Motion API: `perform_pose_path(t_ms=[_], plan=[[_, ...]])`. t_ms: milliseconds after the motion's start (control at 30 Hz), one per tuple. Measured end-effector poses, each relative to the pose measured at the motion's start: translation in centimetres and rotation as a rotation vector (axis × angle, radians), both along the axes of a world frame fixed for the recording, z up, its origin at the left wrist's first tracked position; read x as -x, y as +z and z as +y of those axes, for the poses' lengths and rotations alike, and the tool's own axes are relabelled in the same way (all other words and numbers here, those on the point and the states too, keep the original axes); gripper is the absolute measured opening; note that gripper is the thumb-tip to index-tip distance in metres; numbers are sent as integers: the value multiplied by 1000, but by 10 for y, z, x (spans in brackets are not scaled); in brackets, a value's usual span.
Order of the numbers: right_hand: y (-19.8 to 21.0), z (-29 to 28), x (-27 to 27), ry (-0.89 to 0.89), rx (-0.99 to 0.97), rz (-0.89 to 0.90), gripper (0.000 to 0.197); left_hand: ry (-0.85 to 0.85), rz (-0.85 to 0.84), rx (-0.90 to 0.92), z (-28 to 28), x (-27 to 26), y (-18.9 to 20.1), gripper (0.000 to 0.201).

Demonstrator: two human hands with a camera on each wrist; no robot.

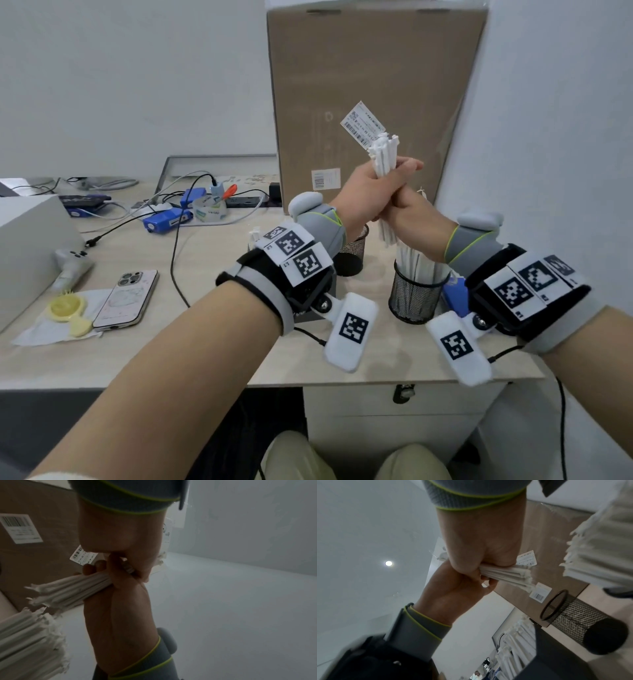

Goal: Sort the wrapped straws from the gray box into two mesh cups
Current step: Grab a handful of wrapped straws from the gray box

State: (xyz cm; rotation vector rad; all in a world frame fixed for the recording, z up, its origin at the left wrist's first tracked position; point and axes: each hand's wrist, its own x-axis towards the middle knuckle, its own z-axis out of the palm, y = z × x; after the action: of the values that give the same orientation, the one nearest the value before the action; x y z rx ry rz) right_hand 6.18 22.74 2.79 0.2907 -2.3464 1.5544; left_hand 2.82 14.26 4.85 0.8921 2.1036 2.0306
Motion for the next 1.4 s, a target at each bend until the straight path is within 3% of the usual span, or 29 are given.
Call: perform_pose_path(t_ms=[100,200,300,367,500,567,733,967,1067,1100,1200,1300,1400], plan=[[-1,21,-6,-64,22,52,26,-97,0,6,9,-4,-6,39],[7,49,-16,-32,308,63,8,-104,-19,38,14,2,-25,70],[17,78,-30,-1,576,45,23,-80,-95,185,18,8,-46,85],[22,90,-36,-2,618,47,23,-95,-146,311,21,11,-57,93],[18,106,-45,-24,656,15,24,-164,-154,538,46,11,-76,132],[10,105,-46,-25,638,-25,24,-158,-132,583,57,10,-80,127],[-20,95,-37,-52,616,-82,21,-3,3,542,66,15,-88,60],[-62,91,-17,-207,482,-60,21,68,-104,409,65,16,-96,50],[-76,91,-12,-278,374,-37,18,30,-201,299,64,16,-97,21],[-79,91,-10,-289,344,-27,15,20,-228,276,62,16,-94,22],[-86,90,-7,-296,282,-32,13,9,-269,358,59,24,-87,66],[-89,85,-6,-295,245,-44,3,24,-139,349,57,26,-70,65],[-90,80,-5,-287,211,-71,20,-27,73,234,65,14,-47,54]])
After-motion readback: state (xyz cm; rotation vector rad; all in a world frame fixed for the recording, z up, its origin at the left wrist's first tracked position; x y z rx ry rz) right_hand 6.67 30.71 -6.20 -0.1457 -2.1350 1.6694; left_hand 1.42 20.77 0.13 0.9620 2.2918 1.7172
